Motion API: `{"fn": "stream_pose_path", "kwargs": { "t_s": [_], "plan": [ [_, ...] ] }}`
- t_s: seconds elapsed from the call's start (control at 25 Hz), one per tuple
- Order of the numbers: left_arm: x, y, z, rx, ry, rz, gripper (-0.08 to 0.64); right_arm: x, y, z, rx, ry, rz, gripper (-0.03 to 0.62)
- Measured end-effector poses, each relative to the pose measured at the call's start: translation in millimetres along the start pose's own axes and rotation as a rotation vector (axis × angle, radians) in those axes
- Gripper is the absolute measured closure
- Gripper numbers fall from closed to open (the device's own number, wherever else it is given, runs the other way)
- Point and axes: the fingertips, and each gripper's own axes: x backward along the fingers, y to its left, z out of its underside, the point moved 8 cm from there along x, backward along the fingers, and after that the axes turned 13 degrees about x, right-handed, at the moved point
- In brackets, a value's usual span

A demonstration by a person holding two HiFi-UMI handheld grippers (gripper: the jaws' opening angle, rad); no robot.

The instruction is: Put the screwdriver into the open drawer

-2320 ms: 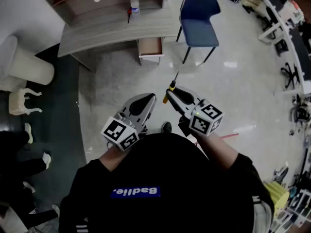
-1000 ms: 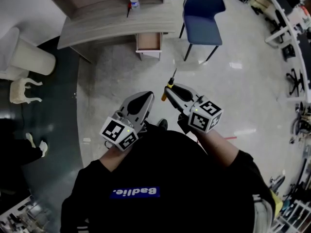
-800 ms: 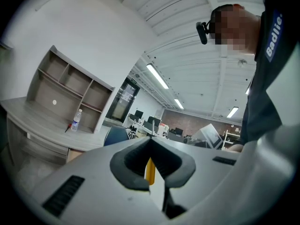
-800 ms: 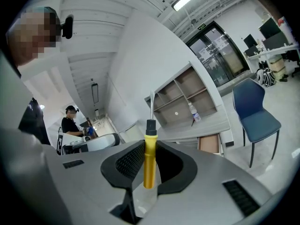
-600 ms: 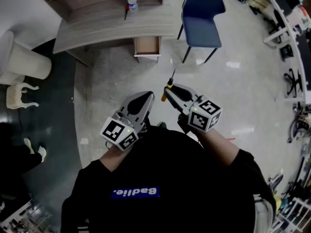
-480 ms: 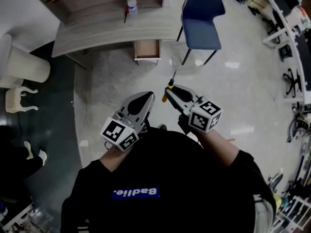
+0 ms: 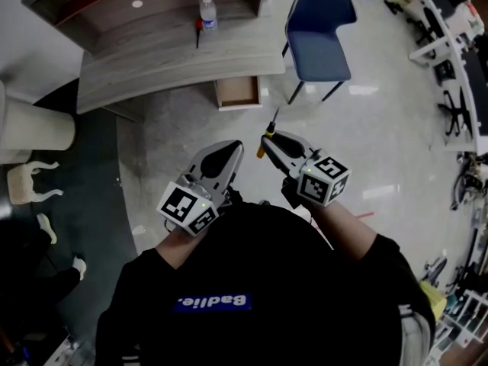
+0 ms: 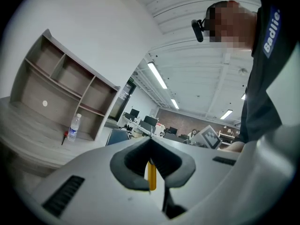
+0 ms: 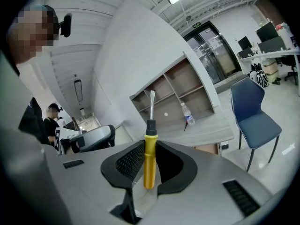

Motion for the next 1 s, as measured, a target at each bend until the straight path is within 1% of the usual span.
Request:
{"fn": "stream_pose_path", "kwargs": {
  "t_s": [0.24,0.4,0.52,0.72,1.0],
  "plan": [
    [-7,42,-35,0.005,0.009,0.040,0.558,-44,-9,-13,-0.014,0.014,0.044,0.499],
    [-12,66,-49,0.005,0.015,0.045,0.558,-68,-17,-16,-0.026,0.018,0.063,0.499],
    [-20,75,-54,0.016,0.015,0.030,0.558,-78,-28,-15,-0.039,0.028,0.062,0.499],
    [-36,89,-47,0.040,0.020,-0.009,0.558,-94,-52,-5,-0.072,0.061,0.044,0.499],
    [-60,114,-42,0.070,0.003,-0.086,0.558,-126,-91,18,-0.086,0.157,-0.002,0.499]
  ]
}}
